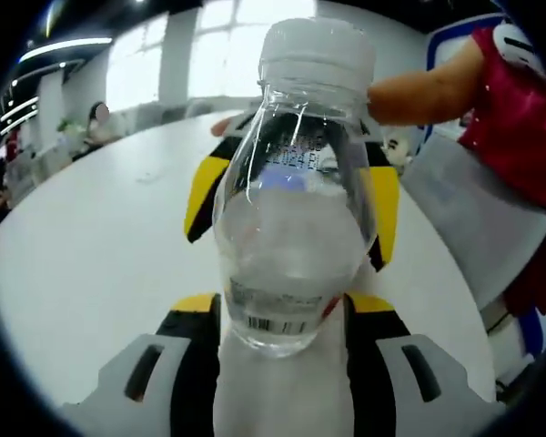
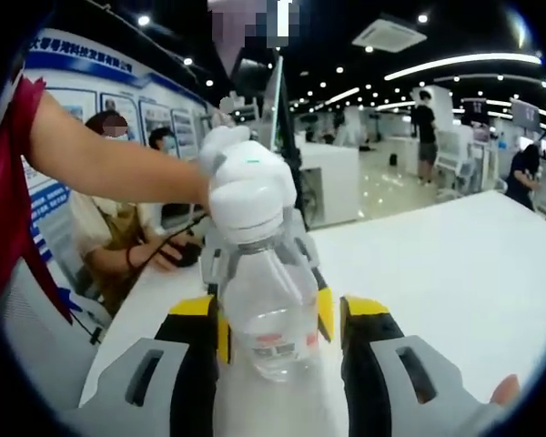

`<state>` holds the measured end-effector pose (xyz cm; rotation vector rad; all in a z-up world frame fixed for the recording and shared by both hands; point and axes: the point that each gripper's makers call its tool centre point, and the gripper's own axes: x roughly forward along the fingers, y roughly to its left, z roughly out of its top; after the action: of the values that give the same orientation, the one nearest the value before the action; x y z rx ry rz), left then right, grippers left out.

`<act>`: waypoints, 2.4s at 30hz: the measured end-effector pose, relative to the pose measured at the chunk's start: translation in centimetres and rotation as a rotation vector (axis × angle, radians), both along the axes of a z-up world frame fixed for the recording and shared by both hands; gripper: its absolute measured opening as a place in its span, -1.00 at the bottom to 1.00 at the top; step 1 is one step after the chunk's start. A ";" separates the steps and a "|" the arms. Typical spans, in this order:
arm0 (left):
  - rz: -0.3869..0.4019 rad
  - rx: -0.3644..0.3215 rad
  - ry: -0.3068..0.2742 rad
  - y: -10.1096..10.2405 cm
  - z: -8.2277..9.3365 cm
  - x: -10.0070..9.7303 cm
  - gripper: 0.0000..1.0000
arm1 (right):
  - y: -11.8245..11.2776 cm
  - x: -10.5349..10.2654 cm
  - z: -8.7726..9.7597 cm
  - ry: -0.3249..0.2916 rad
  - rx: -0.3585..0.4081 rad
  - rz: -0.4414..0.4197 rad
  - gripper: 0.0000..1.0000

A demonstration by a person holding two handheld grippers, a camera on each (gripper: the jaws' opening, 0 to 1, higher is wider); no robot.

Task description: Arrange the tabletop items into an orderly group along one side of the table until the central work area is clear of visible clutter.

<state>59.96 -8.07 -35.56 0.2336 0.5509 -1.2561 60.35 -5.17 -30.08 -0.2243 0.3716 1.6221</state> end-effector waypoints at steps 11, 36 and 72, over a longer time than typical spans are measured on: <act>0.077 -0.008 0.013 1.2 0.8 -0.5 0.22 | -1.2 0.2 1.2 -0.001 0.015 -0.056 0.32; 0.218 -0.049 -0.032 2.4 4.8 -3.2 0.21 | -7.6 0.1 7.2 -0.068 0.061 -0.176 0.26; 0.310 -0.073 -0.048 -3.0 7.6 -14.4 0.12 | -21.1 -6.2 7.8 -0.083 0.090 -0.278 0.18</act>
<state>45.60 -11.12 -27.96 0.1113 0.4791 -0.9648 54.11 -26.31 -22.26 -0.1630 0.2533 1.3483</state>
